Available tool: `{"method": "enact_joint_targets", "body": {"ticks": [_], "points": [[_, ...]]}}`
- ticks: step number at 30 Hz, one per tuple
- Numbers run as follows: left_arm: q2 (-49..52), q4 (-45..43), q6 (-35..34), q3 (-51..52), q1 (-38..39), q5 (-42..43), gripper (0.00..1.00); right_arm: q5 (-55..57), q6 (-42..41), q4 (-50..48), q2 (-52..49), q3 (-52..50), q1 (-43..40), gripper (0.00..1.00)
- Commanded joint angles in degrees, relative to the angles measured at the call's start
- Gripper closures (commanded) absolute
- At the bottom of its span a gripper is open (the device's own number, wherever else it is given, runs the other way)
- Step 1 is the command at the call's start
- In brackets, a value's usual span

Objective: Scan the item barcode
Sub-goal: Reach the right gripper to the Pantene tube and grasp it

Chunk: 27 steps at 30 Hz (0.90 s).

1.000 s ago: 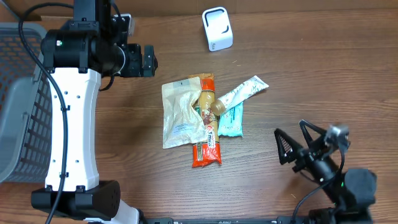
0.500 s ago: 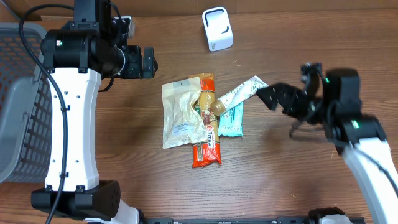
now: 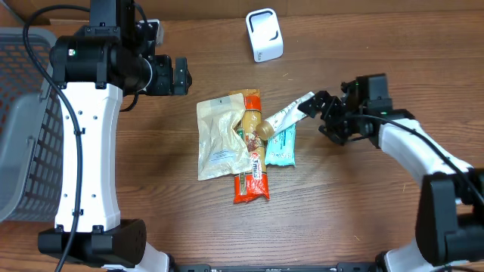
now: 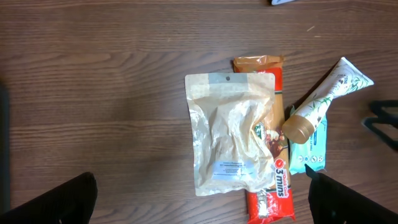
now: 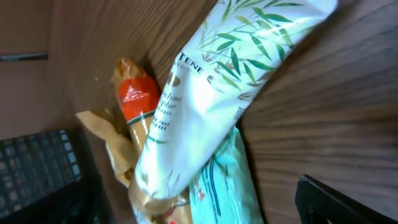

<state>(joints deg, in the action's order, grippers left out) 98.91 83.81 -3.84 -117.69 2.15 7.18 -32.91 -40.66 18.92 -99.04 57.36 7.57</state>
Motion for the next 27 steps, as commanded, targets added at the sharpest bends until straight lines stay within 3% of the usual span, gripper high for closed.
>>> {"method": "enact_joint_targets", "body": {"ticks": [1, 10, 20, 23, 27], "points": [[0.1, 0.0, 1.3, -0.2, 0.1, -0.2, 0.0, 5.1, -8.3, -4.4, -3.0, 0.8, 2.9, 0.0], [0.1, 0.0, 1.3, -0.2, 0.1, -0.2, 0.01, 17.3, -16.7, -9.9, -6.1, 0.8, 10.2, 0.0], [0.1, 0.0, 1.3, -0.2, 0.1, -0.2, 0.0, 24.3, -16.6, -12.9, -10.0, 0.8, 14.8, 0.0], [0.1, 0.0, 1.3, -0.2, 0.1, -0.2, 0.0, 24.3, -16.6, -12.9, -11.3, 0.8, 14.8, 0.08], [0.1, 0.0, 1.3, -0.2, 0.1, -0.2, 0.0, 24.3, -15.5, -12.5, -11.9, 0.8, 14.8, 0.34]]}}
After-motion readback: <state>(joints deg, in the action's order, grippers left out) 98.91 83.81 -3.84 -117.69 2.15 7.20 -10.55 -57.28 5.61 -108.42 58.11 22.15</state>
